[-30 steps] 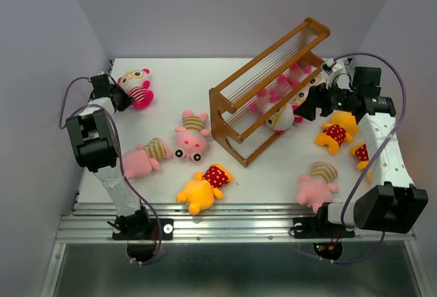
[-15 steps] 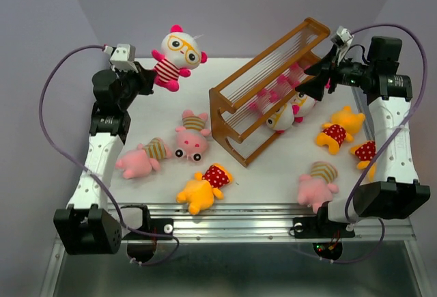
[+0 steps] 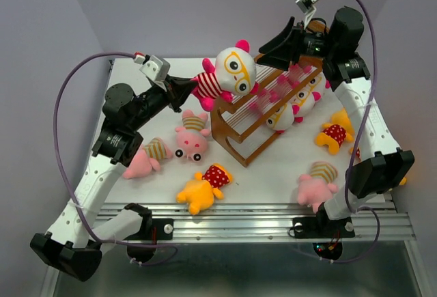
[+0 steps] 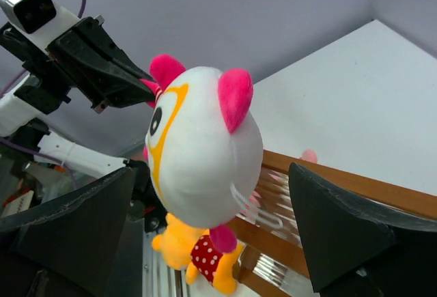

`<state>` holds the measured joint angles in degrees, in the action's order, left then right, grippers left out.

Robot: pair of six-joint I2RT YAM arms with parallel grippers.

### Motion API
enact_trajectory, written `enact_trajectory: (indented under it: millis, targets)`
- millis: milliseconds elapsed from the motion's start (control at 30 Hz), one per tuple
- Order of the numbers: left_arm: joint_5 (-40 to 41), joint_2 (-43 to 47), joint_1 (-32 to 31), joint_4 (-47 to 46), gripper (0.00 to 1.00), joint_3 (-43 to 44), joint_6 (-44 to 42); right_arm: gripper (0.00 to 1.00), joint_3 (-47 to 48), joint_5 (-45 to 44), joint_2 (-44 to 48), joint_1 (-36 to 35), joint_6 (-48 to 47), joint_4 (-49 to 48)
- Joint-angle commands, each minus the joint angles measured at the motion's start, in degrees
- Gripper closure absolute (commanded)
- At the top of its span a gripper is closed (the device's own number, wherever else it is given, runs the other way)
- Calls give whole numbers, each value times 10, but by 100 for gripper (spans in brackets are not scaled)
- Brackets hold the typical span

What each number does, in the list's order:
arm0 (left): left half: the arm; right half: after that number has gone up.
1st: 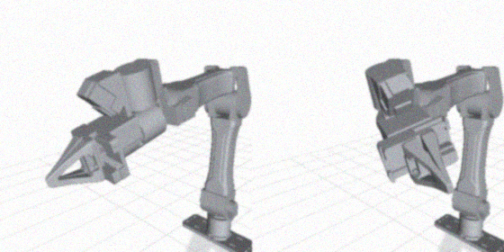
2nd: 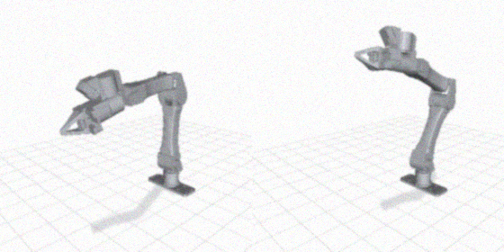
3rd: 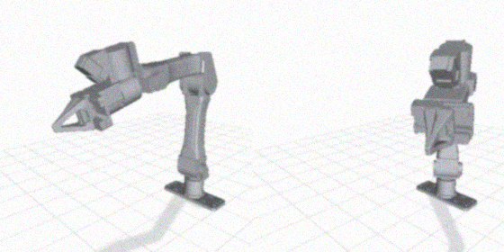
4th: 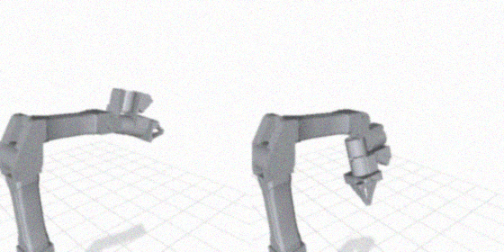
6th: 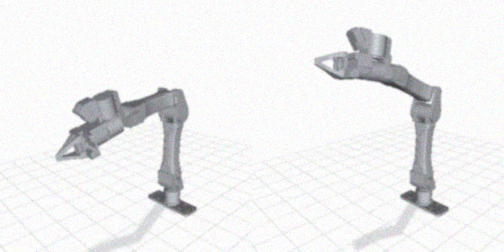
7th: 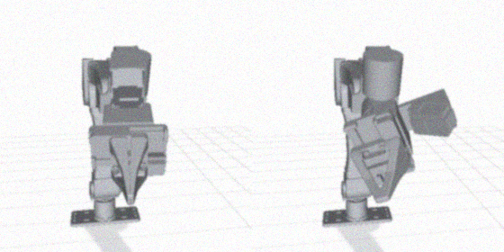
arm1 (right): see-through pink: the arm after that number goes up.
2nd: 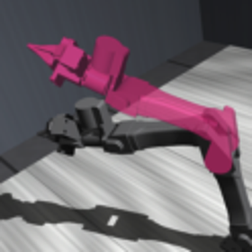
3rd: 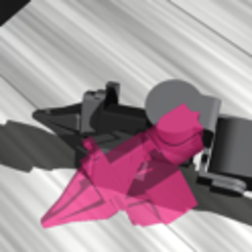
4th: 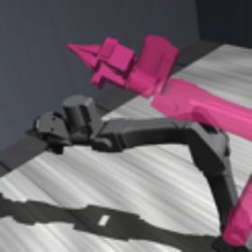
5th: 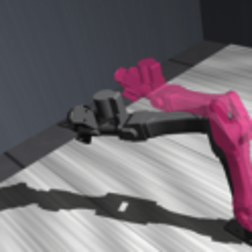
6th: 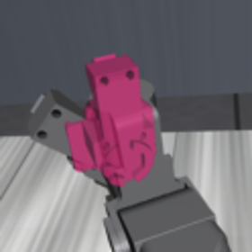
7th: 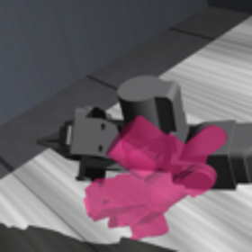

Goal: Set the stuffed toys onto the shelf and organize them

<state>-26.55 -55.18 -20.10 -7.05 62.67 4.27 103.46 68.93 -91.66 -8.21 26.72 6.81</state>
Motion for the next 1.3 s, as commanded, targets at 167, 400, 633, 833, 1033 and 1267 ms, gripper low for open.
enact_trajectory:
  millis: [167,400,633,833,1033,1267]
  targets:
    - [44,-1,-96,21,100,70,-15,0,75,-51,-5,-51,-98,117]
    - [69,-7,-117,22,100,69,-15,9,79,-25,9,-66,-210,266]
    - [106,-10,-117,10,100,66,-18,33,24,-3,58,-83,-340,374]
    - [119,-6,-118,-9,100,54,3,93,-80,1,118,-88,-321,328]
    - [149,9,-117,-18,81,53,27,100,-171,-77,211,-88,-247,225]
    - [258,71,-117,-8,23,35,44,100,-277,-223,368,-77,-257,219]
